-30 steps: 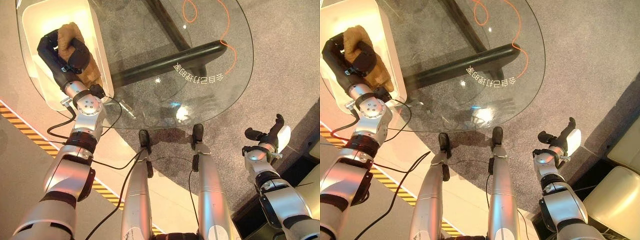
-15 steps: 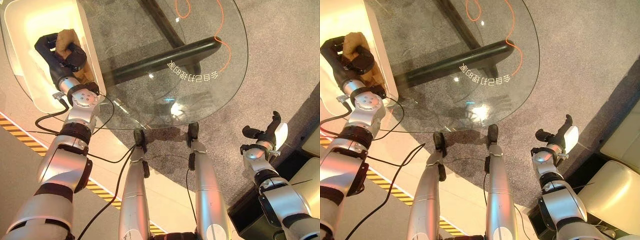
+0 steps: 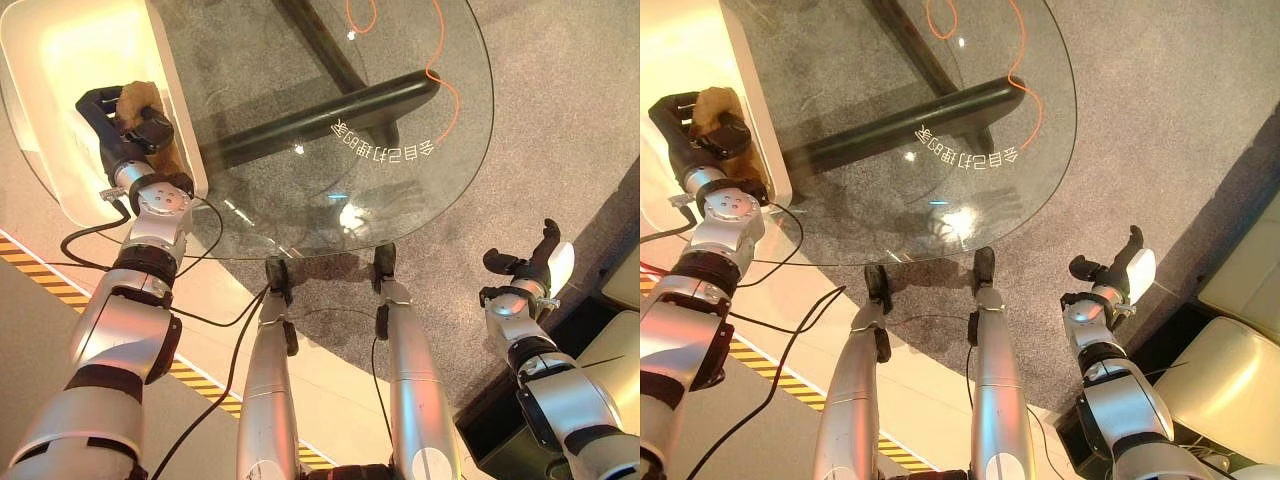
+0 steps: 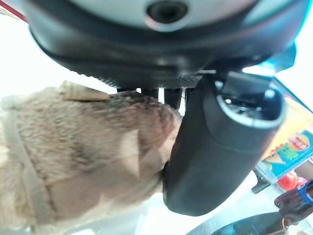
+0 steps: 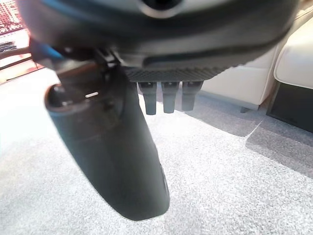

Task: Wipe the table with a cloth and put it in the basket.

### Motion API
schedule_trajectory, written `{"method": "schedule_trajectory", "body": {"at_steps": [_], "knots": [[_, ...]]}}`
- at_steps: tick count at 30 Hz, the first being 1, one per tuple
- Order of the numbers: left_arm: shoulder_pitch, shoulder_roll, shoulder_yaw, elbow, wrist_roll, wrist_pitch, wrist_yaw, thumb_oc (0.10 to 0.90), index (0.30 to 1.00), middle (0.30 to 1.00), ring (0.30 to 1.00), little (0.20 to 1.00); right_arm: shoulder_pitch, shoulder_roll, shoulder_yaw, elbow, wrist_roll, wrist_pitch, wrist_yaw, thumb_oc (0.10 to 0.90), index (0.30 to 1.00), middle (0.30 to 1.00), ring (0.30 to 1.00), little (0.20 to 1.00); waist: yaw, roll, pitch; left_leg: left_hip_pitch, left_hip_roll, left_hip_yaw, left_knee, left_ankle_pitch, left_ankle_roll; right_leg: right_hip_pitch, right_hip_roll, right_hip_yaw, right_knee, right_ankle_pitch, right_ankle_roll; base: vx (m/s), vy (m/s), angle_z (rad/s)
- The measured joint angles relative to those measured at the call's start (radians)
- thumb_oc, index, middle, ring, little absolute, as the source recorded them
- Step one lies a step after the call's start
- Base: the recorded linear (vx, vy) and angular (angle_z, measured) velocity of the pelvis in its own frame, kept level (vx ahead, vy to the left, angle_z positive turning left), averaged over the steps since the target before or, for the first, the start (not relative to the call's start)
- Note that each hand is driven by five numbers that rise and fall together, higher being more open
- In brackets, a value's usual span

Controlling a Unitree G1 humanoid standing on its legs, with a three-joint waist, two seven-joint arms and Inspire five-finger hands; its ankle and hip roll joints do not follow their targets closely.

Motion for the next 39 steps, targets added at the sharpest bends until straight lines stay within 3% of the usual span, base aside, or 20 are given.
{"method": "schedule_trajectory", "body": {"at_steps": [28,32,39], "knots": [[-0.035,0.027,-0.018,0.028,-0.039,0.004,-0.037,0.800,0.900,0.900,0.900,0.900,0.002,0.000,0.008,0.001,-0.003,-0.001,0.001,0.800,0.900,0.900,0.900,0.900,0.001,-0.001,0.000,0.009,0.000,-0.001,0.004,0.003,-0.005,0.007,0.000,0.000,0.009,0.002,-0.002,0.00,-0.007,0.00],[-0.002,0.035,0.001,0.020,-0.089,0.005,-0.064,0.800,0.900,0.900,0.900,0.900,0.023,0.004,0.010,0.002,-0.005,-0.001,0.001,0.800,0.900,0.900,0.900,0.900,0.003,-0.001,0.000,0.056,0.000,-0.001,0.001,0.003,-0.005,0.055,0.000,0.000,0.006,0.002,-0.002,0.00,-0.021,0.00],[0.125,0.072,0.105,0.001,-0.155,0.015,-0.134,0.800,0.900,0.900,0.900,0.900,0.089,0.006,-0.017,0.009,-0.012,0.001,0.013,0.800,0.900,0.900,0.900,0.900,0.021,0.001,-0.002,0.225,0.003,-0.001,-0.079,0.015,-0.006,0.222,0.005,-0.005,-0.075,0.014,0.007,-0.02,-0.024,-0.01]]}}
